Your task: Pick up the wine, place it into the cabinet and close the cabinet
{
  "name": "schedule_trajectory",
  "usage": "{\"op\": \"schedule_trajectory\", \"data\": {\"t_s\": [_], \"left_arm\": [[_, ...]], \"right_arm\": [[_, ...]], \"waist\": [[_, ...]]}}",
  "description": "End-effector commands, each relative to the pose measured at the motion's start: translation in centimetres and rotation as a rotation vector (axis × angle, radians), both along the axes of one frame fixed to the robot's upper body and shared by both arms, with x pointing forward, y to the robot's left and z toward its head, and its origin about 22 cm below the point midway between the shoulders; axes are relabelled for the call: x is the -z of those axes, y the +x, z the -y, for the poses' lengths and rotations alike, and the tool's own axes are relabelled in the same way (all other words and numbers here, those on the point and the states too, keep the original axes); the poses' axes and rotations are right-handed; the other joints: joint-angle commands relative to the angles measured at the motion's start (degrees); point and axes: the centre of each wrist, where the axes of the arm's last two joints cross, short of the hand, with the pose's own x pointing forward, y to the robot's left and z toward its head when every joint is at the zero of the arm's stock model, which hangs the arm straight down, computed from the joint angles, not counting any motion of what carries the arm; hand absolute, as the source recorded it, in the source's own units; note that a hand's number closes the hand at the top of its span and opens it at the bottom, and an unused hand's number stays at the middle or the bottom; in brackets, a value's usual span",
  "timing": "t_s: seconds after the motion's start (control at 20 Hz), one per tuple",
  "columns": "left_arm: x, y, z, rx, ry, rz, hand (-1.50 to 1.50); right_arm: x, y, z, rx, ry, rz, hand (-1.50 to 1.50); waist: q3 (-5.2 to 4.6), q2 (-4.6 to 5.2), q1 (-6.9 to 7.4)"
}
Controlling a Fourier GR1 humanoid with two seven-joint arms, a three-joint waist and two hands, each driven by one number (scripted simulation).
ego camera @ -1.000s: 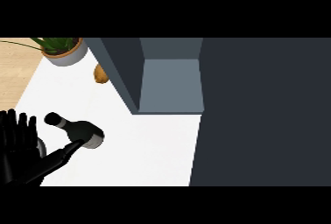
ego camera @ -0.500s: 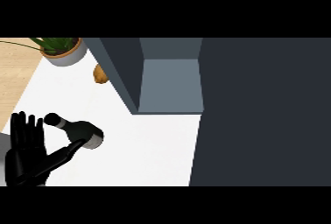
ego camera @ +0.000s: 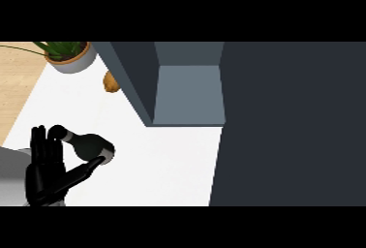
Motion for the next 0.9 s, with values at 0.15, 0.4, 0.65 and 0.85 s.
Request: {"op": "schedule_trajectory", "data": {"t_s": [0.15,0.4,0.65,0.85], "left_arm": [[2.7,0.9,2.2,0.006,0.011,-0.006,-1.5],[3.5,1.9,0.3,0.035,-0.004,-0.028,-1.5],[5.1,2.2,0.2,0.037,-0.029,-0.016,-1.5],[5.7,0.5,-0.5,0.014,-0.027,-0.004,-1.5]], "right_arm": [[-0.2,-2.8,1.2,-0.034,0.039,0.064,-1.5],[-1.2,-3.5,1.0,-0.034,0.048,0.046,-1.5],[-1.9,-1.8,0.2,-0.035,0.053,0.054,-1.5],[-1.3,-2.6,-0.1,-0.027,0.034,0.056,-1.5]], "waist": [[0.05,0.02,-0.26],[0.02,0.01,-0.29],[-0.01,0.06,-0.03],[0.0,0.01,0.08]]}}
